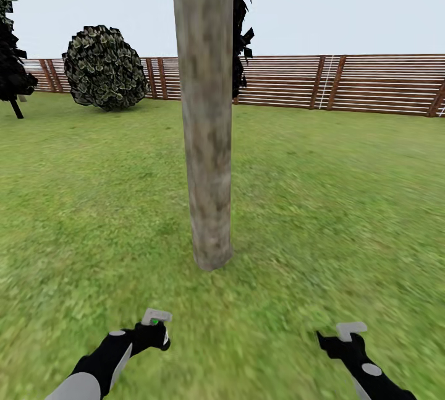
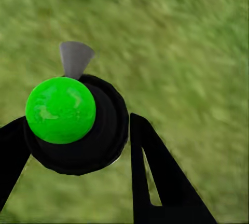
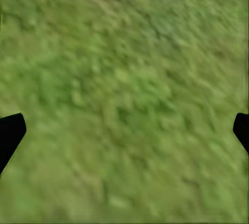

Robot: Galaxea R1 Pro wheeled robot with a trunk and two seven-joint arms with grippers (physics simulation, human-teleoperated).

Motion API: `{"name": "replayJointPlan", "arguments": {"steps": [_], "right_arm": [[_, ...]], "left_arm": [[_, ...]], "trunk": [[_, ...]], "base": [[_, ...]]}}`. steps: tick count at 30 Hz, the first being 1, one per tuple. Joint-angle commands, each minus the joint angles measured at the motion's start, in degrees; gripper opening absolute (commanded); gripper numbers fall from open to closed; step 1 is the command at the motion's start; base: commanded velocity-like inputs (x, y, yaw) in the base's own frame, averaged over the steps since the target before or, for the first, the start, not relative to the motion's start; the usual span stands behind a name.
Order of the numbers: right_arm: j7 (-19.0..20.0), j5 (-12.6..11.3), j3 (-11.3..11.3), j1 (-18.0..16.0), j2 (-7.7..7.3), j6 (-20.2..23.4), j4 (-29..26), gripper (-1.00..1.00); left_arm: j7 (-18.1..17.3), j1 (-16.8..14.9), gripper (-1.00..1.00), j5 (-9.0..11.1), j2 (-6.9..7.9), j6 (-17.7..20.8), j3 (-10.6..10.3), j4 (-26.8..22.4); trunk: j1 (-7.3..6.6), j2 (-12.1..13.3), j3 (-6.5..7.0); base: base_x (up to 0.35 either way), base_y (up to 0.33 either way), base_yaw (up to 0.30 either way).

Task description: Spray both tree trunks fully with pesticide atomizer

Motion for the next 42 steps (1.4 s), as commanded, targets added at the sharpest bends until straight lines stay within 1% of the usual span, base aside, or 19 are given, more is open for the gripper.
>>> {"name": "replayJointPlan", "arguments": {"steps": [1,2,3,5,6,8,15,18,20,22,23,37,42], "right_arm": [[0.05,-0.13,-0.04,0.19,-0.07,-1.04,0.39,1.0],[0.08,-0.2,-0.07,0.3,-0.1,-1.66,1.05,1.0],[0.1,-0.27,-0.09,0.4,-0.17,-2.19,2.22,1.0],[0.12,-0.3,-0.1,0.45,-0.22,-2.5,3.22,1.0],[0.13,-0.32,-0.11,0.48,-0.3,-2.69,3.93,1.0],[0.11,-0.33,-0.12,0.49,-0.32,-2.77,4.22,1.0],[0.05,-0.34,-0.12,0.53,-0.44,-2.86,4.46,1.0],[0.05,-0.34,-0.12,0.62,-0.45,-3.08,4.47,1.0],[0.04,-0.34,-0.12,1.09,-0.53,-4.37,4.48,1.0],[0.04,-0.39,-0.12,2.58,-0.47,-8.26,4.45,1.0],[-0.13,-0.42,-0.12,4.81,-0.06,-17.51,4.48,1.0],[-0.13,-0.42,-0.12,4.81,-0.06,-17.51,4.41,1.0],[-0.13,-0.42,-0.14,4.81,-0.06,-17.51,4.42,1.0]], "left_arm": [[1.28,0.09,-1.0,0.12,-0.02,-0.18,0.05,-0.12],[2.99,0.15,-1.0,0.23,-0.04,-0.29,0.18,-0.21],[5.77,0.2,-1.0,0.41,-0.11,-0.38,0.37,-0.25],[8.18,0.15,-1.0,0.55,-0.25,-0.42,0.36,-0.4],[10.1,-0.12,-1.0,0.64,-0.82,-0.36,0.31,-1.15],[10.97,-0.27,-1.0,0.67,-1.38,-0.3,0.26,-2.28],[11.8,-0.25,-1.0,0.5,-2.05,0.04,0.25,-3.55],[12.64,-0.2,-1.0,0.36,-2.91,0.15,0.16,-3.83],[13.07,-0.15,-1.0,0.36,-3.16,0.1,0.15,-3.53],[13.22,-0.12,-1.0,0.32,-3.45,0.06,0.15,-3.32],[13.15,-0.02,-1.0,0.16,-3.59,0.48,0.02,-3.34],[13.15,-0.02,-1.0,0.17,-3.6,0.48,0.06,-3.26],[13.17,-0.02,-1.0,0.09,-3.6,0.56,-0.05,-3.2]], "trunk": [[0.0,0.0,0.0],[0.0,0.0,0.0],[0.0,0.0,0.0],[0.0,0.0,0.0],[0.0,0.0,0.0],[0.0,0.0,0.0],[0.0,0.0,0.0],[0.0,0.0,0.0],[0.0,0.0,0.0],[0.0,0.0,0.0],[0.0,0.0,0.0],[0.0,0.0,0.01],[0.0,0.0,0.14]], "base": [[0.0,0.0,0.0],[0.0,0.0,0.0],[0.0,0.0,0.0],[0.009,0.0,0.0],[0.126,0.0,0.0],[0.204,0.0,0.0],[0.308,0.0,0.0],[0.311,0.0,0.0],[0.33,0.0,0.0],[0.334,0.0,0.0],[0.0,0.0,0.0],[0.0,0.0,-0.004],[0.0,0.0,-0.206]]}}
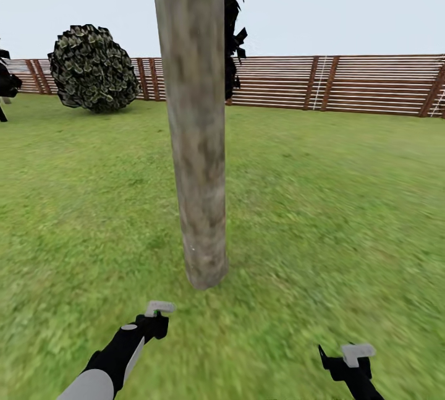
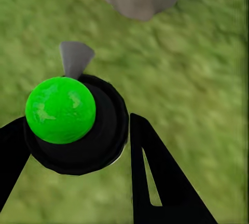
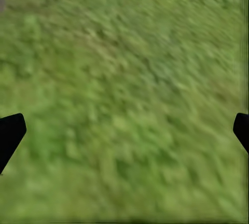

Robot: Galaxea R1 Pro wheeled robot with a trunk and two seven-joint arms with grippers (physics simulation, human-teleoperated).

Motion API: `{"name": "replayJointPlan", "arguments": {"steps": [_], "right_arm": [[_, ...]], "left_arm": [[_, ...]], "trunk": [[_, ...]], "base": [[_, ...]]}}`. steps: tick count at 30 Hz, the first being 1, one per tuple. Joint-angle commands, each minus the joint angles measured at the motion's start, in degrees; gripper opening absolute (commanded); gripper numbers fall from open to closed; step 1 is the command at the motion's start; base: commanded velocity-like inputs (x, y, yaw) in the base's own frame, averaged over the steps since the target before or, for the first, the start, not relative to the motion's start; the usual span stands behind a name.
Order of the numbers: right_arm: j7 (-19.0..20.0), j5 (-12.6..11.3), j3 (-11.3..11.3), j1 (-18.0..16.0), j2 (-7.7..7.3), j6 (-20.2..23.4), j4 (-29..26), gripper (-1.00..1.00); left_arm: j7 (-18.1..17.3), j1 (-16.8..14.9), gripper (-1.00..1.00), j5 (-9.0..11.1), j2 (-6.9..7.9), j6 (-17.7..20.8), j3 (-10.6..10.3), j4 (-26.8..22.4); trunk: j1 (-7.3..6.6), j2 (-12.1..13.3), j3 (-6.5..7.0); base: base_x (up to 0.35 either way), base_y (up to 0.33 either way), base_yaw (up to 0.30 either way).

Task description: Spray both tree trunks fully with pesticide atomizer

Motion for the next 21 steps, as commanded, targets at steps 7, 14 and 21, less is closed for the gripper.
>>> {"name": "replayJointPlan", "arguments": {"steps": [7,14,21], "right_arm": [[0.0,0.0,-0.03,0.0,0.0,0.0,0.05,1.0],[0.0,0.0,-0.07,0.0,0.0,0.0,0.06,1.0],[0.0,0.0,-0.02,0.0,0.0,-0.02,0.06,1.0]], "left_arm": [[0.06,0.0,-1.0,-0.03,0.05,5.9,-0.24,-0.68],[0.06,-0.08,-1.0,-0.08,-0.08,8.06,-0.08,-0.77],[0.06,-0.54,-1.0,-0.21,-0.45,14.19,0.01,-1.03]], "trunk": [[0.0,0.0,0.23],[0.0,0.0,0.45],[0.0,0.0,0.47]], "base": [[0.0,0.0,-0.243],[0.013,0.0,-0.22],[0.006,0.0,-0.015]]}}
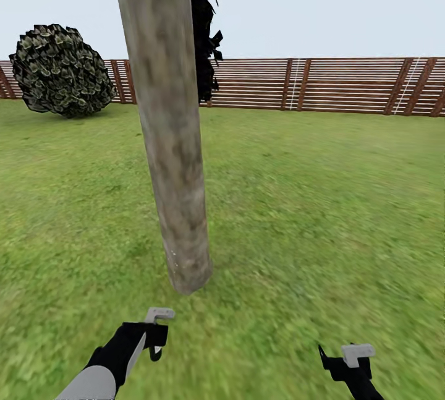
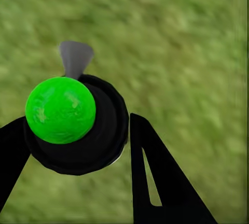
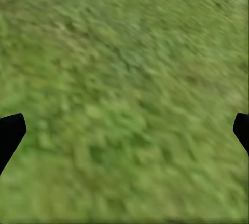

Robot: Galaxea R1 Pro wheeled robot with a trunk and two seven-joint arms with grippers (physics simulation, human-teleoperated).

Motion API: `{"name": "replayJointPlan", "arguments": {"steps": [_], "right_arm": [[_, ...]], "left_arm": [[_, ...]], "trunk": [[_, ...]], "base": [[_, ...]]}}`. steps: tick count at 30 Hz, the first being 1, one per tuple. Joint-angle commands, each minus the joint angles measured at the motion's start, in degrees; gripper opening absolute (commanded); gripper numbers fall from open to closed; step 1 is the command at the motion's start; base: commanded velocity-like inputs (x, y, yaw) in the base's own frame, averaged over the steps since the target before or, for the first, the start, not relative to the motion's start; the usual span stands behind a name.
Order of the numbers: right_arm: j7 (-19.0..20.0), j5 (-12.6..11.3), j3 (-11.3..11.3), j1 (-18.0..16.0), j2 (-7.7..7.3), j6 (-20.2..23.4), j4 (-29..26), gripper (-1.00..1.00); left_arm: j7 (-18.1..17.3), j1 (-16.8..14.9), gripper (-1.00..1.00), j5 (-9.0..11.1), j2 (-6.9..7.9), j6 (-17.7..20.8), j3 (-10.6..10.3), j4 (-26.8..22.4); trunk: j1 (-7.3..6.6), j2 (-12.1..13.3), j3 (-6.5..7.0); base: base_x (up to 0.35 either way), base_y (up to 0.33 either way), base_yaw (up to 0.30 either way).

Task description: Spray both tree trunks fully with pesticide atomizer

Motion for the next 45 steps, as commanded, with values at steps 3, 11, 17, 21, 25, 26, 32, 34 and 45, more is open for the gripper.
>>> {"name": "replayJointPlan", "arguments": {"steps": [3,11,17,21,25,26,32,34,45], "right_arm": [[0.0,0.0,0.0,0.0,0.0,0.02,0.0,1.0],[0.0,0.0,0.01,0.0,0.0,0.01,0.0,1.0],[0.0,0.0,0.0,0.0,0.0,0.01,0.0,1.0],[0.0,0.0,0.01,0.0,0.0,0.02,0.0,1.0],[0.0,0.0,0.03,0.0,0.0,0.02,0.0,1.0],[0.0,0.0,0.03,0.0,0.0,0.02,0.01,1.0],[0.0,0.03,0.04,0.0,0.06,0.02,0.06,1.0],[0.0,0.05,0.04,0.03,0.08,0.02,0.08,1.0],[0.0,0.09,0.04,0.02,0.09,0.02,0.09,1.0]], "left_arm": [[0.0,-0.19,-1.0,-0.33,-0.21,0.57,-0.09,-0.02],[0.02,-4.77,-1.0,-1.25,-3.2,8.91,-4.65,0.04],[-0.37,-4.62,-1.0,-1.11,0.05,9.44,-4.28,-0.01],[-0.08,-4.34,-1.0,-1.13,0.48,9.0,-4.55,0.02],[-0.03,-4.3,-1.0,-1.06,0.2,8.54,-4.74,0.08],[0.02,-4.26,-1.0,-1.05,0.08,8.52,-4.7,0.08],[0.0,-4.21,-1.0,-1.0,-0.13,8.38,-4.6,0.13],[0.01,-4.21,-1.0,-0.92,-0.89,8.4,-4.64,0.16],[-0.71,-4.23,-1.0,-0.79,-2.69,8.57,-5.18,-0.54]], "trunk": [[0.0,0.0,0.0],[0.0,0.0,0.0],[0.0,0.0,0.0],[0.0,0.0,0.0],[0.0,0.0,0.0],[0.0,0.0,0.0],[0.0,0.0,0.0],[0.0,0.0,0.0],[0.0,0.0,0.0]], "base": [[0.02,0.0,0.0],[0.114,0.008,0.0],[0.113,0.212,0.0],[0.005,0.069,-0.08],[-0.021,0.017,-0.274],[-0.14,0.108,-0.297],[-0.127,0.11,-0.151],[-0.011,0.01,-0.01],[0.0,0.0,0.0]]}}
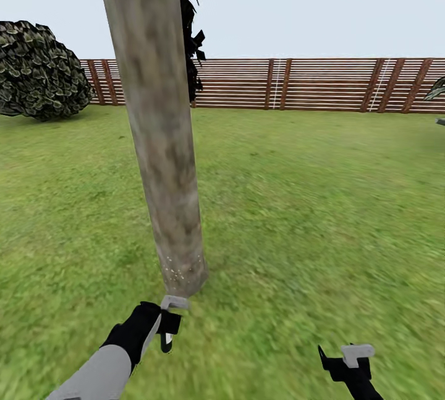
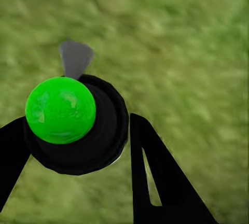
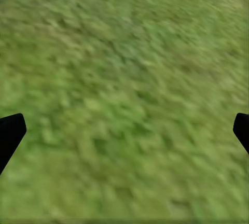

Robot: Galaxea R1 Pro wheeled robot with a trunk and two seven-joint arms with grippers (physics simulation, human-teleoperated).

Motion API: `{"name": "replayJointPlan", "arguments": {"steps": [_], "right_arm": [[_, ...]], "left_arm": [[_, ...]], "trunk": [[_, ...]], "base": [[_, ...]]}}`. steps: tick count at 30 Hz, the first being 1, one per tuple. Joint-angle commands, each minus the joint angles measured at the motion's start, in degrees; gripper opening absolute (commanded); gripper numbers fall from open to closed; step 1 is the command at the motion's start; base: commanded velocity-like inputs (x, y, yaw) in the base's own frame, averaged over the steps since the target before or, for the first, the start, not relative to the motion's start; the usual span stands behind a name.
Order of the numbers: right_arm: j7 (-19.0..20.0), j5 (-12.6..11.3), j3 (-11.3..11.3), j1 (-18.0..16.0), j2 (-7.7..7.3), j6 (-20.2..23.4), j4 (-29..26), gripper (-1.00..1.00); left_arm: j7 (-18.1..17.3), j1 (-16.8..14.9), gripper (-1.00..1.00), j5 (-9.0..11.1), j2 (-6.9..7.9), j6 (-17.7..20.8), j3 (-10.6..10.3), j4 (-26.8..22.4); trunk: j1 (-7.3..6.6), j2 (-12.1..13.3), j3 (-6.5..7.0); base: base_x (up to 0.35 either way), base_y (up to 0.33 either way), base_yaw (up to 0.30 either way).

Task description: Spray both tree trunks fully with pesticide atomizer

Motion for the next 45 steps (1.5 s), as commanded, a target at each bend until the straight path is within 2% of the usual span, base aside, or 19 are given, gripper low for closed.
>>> {"name": "replayJointPlan", "arguments": {"steps": [1,4,6,9,13,19,22,24,25,28,30,32,35,38,39,40,41,44,45], "right_arm": [[0.0,0.0,0.0,-0.01,0.0,0.0,-0.02,1.0],[0.0,0.0,0.0,-0.02,0.0,0.0,0.0,1.0],[0.0,0.0,0.0,0.0,0.0,0.0,0.0,1.0],[0.0,0.0,0.0,0.01,0.03,0.0,0.02,1.0],[0.0,0.0,0.0,0.01,0.08,0.0,1.22,1.0],[0.0,0.0,0.0,0.02,0.34,0.0,1.53,1.0],[0.0,0.0,0.0,0.0,0.35,0.0,1.54,1.0],[0.0,0.0,0.0,0.0,0.35,0.0,1.54,1.0],[0.0,0.0,0.0,0.01,0.35,0.0,1.55,1.0],[0.0,0.0,0.0,0.03,0.35,0.0,1.57,1.0],[0.0,0.0,0.0,0.03,0.35,0.0,1.58,1.0],[0.0,0.0,0.0,0.01,0.35,0.0,1.58,1.0],[0.0,0.0,0.0,0.02,0.35,0.0,1.58,1.0],[0.0,0.0,0.0,0.0,0.35,0.0,1.58,1.0],[0.01,0.0,0.0,0.0,0.35,0.0,1.58,1.0],[0.06,0.0,0.0,0.01,0.35,0.0,1.58,1.0],[0.07,0.0,0.0,0.03,0.35,0.0,1.58,1.0],[0.08,0.0,0.0,0.02,0.35,0.0,1.58,1.0],[0.09,0.0,0.0,0.02,0.35,0.0,1.58,1.0]], "left_arm": [[-0.09,0.01,-1.0,0.31,0.89,0.13,0.05,-0.94],[-0.17,0.02,-1.0,1.2,3.0,0.25,0.2,-2.61],[-0.12,0.02,-1.0,2.03,3.47,0.09,-0.22,-3.11],[0.09,0.02,-1.0,2.08,3.17,-0.08,-0.49,-3.29],[0.21,-0.25,-1.0,2.15,1.93,0.06,-0.44,-4.12],[0.16,-0.85,-1.0,2.25,0.97,1.14,-0.43,-8.38],[0.16,-1.59,-1.0,2.26,0.53,6.4,-0.49,-13.25],[0.13,-1.98,-1.0,2.26,0.62,8.41,-0.51,-15.49],[0.02,-2.15,-1.0,1.98,1.38,9.47,-0.57,-16.89],[-0.05,-2.15,-1.0,1.96,3.52,9.59,-0.47,-17.02],[-0.09,-2.11,-1.0,2.24,6.14,9.61,-0.25,-17.05],[-0.16,-2.09,-1.0,2.32,7.85,9.62,-0.11,-17.05],[-0.19,-1.83,-1.0,2.31,8.48,9.62,-0.41,-17.1],[-0.57,-1.79,-1.0,2.19,7.76,9.53,-1.02,-17.18],[-1.53,-1.85,-1.0,2.18,7.48,9.53,-2.29,-17.21],[-4.14,-1.98,-1.0,2.12,7.36,9.58,-5.48,-17.63],[-5.32,-2.02,-1.0,2.1,7.48,9.6,-6.46,-18.13],[-9.71,-2.07,-1.0,1.97,8.23,10.46,-7.68,-21.26],[-11.98,-2.11,-1.0,1.86,9.61,11.38,-7.81,-22.71]], "trunk": [[0.0,0.0,0.0],[0.0,0.0,0.0],[0.0,0.0,0.0],[0.0,0.0,0.0],[0.0,0.0,0.0],[0.0,0.0,0.0],[0.0,0.0,0.0],[0.0,0.0,0.0],[0.0,0.0,0.0],[0.0,0.0,0.0],[0.0,0.0,0.0],[0.0,0.0,0.0],[0.0,0.0,0.0],[0.0,0.0,0.0],[0.0,0.0,0.0],[0.0,0.0,0.0],[0.0,0.0,0.0],[0.0,0.0,0.0],[0.0,0.0,0.0]], "base": [[0.0,0.0,0.0],[0.0,0.0,0.0],[-0.053,0.0,0.0],[-0.241,0.0,0.0],[-0.319,0.0,0.0],[-0.111,0.0,0.0],[-0.004,0.0,0.0],[-0.001,0.0,0.0],[0.0,0.0,0.0],[0.0,0.0,0.0],[0.0,0.0,0.0],[0.0,0.0,0.0],[0.0,0.0,0.0],[0.0,0.0,0.0],[0.0,0.0,0.0],[0.0,0.0,0.0],[0.0,0.0,0.0],[0.0,0.0,0.0],[0.0,0.0,0.0]]}}
